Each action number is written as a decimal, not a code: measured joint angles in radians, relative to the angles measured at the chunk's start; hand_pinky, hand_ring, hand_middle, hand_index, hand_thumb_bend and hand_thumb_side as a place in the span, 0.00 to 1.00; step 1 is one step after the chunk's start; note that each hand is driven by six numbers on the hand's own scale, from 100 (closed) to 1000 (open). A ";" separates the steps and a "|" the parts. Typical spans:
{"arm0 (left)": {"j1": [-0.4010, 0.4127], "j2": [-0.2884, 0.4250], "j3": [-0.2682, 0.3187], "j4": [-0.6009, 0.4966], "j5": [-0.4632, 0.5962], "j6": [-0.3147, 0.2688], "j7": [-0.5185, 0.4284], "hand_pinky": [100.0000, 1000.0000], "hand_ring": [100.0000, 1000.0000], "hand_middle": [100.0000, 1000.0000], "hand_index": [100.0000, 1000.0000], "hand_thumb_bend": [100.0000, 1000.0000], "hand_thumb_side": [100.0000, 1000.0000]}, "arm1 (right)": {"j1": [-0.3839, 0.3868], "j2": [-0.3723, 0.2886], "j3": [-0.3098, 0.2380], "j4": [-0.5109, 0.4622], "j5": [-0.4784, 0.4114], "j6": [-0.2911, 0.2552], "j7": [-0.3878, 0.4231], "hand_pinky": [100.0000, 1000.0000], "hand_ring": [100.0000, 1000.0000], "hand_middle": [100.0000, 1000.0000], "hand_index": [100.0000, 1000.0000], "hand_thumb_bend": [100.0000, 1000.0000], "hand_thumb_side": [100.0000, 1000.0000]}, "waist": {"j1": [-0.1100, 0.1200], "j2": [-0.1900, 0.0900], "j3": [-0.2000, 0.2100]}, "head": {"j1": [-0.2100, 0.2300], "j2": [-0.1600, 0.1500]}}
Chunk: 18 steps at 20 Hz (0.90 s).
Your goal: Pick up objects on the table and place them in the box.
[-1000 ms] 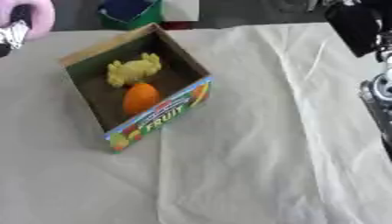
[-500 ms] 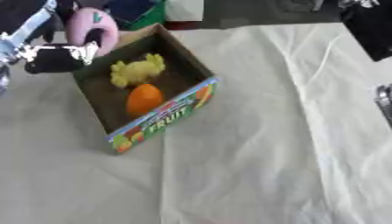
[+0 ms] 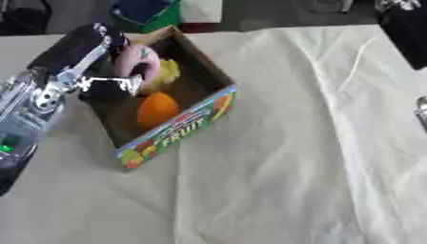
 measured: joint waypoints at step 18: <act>0.007 -0.018 -0.001 0.060 -0.341 -0.003 -0.210 0.77 0.95 0.89 0.97 0.94 1.00 | -0.002 0.005 0.003 0.000 -0.001 -0.001 0.002 0.66 0.69 0.55 0.73 0.00 0.69 | -0.001 0.000 0.013 | 0.001 0.002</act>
